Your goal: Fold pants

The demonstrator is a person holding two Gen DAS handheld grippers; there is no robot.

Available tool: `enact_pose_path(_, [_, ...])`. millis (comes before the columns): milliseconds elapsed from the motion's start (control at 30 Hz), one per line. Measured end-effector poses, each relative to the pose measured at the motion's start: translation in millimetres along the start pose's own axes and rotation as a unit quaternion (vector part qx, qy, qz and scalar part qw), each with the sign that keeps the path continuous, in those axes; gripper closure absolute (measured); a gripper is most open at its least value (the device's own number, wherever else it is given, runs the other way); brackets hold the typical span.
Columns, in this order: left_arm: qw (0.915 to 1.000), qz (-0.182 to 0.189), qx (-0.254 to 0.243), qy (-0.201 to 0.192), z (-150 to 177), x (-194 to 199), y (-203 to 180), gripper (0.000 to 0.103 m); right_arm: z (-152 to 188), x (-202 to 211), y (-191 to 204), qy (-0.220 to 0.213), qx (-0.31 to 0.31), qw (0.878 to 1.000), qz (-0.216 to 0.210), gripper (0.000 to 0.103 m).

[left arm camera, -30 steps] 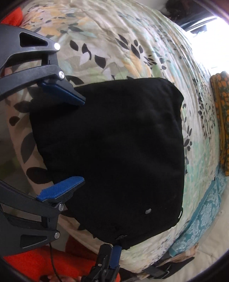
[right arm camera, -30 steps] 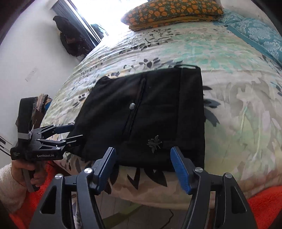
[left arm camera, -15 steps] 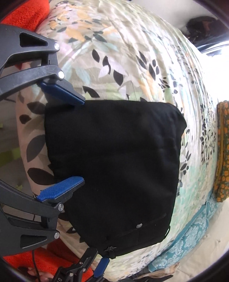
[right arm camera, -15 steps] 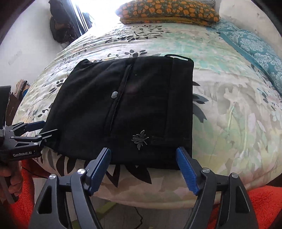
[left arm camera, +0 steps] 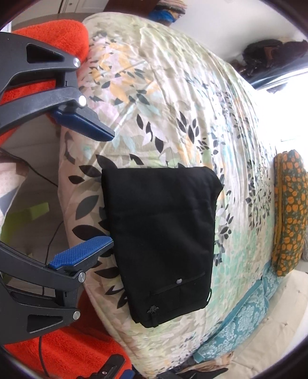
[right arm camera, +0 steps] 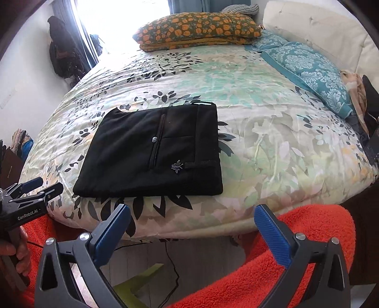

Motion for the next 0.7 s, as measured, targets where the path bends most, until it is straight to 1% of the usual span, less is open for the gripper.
enact_pose_path(100, [1.0000, -0.004, -0.007, -0.001, -1.7, -1.8, -2.9, 0.019, 3.8, -8.0, 1.4, 0.008, 0.001, 1.000, 0.002, 0.000])
enact_pose_path(167, [0.9999, 0.008, -0.002, 0.007, -5.9, -9.4, 1.0, 0.019, 1.5, -12.0, 0.7, 0.002, -0.002, 1.000, -0.012, 0.000])
enact_pose_path(233, [0.9987, 0.044, 0.021, 0.011, -15.0, -19.5, 14.4, 0.019, -9.0, -20.4, -4.3, -0.002, -0.011, 0.999, -0.045, 0.000])
enact_pose_path(300, [0.9961, 0.077, 0.040, 0.012, -29.1, -34.5, 32.2, 0.019, -24.4, -33.7, -18.4, 0.001, -0.034, 0.997, -0.076, 0.000])
enact_pose_path(333, [0.9938, 0.099, 0.047, 0.019, -36.5, -44.7, 38.8, 0.019, -33.1, -43.2, -23.3, 0.002, -0.041, 0.994, -0.102, 0.000])
enact_pose_path(400, [0.9855, 0.160, 0.046, 0.035, -51.6, -66.6, 42.9, 0.019, -48.3, -75.3, -32.9, 0.031, -0.059, 0.986, -0.156, 0.000])
enact_pose_path(467, [0.9797, 0.189, 0.037, 0.057, -60.7, -91.0, 41.9, 0.019, -57.1, -114.4, -42.5, 0.074, -0.085, 0.975, -0.190, 0.000])
enact_pose_path(533, [0.9753, 0.201, 0.032, 0.085, -61.2, -114.4, 38.2, 0.019, -58.9, -148.5, -46.8, 0.109, -0.095, 0.967, -0.208, 0.000])
enact_pose_path(567, [0.9738, 0.204, 0.031, 0.096, -58.7, -124.0, 35.4, 0.019, -55.9, -163.5, -45.6, 0.133, -0.093, 0.962, -0.218, 0.000])
enact_pose_path(600, [0.9731, 0.202, 0.030, 0.107, -55.1, -133.2, 33.7, 0.019, -52.8, -173.1, -43.5, 0.146, -0.091, 0.958, -0.231, 0.000])
enact_pose_path(633, [0.9719, 0.202, 0.032, 0.117, -50.8, -141.5, 32.1, 0.019, -53.5, -174.8, -40.7, 0.142, -0.083, 0.956, -0.245, 0.000])
enact_pose_path(667, [0.9706, 0.203, 0.039, 0.123, -48.1, -147.0, 31.4, 0.016, -54.1, -173.4, -36.5, 0.142, -0.074, 0.952, -0.262, 0.000])
enact_pose_path(700, [0.9684, 0.211, 0.050, 0.123, -47.3, -149.9, 31.1, 0.013, -52.9, -171.9, -31.2, 0.152, -0.071, 0.944, -0.283, 0.000])
Point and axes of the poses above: each gripper's, at about its wrist camera, not at the fingertips, and x roughly against the way its jaws point, y to its left, z to its underside, the point moved 8 cm from there along -x, roughly the way its jaws point, and after that the axes turned 4 degrees about y, right-handed, at the moved point
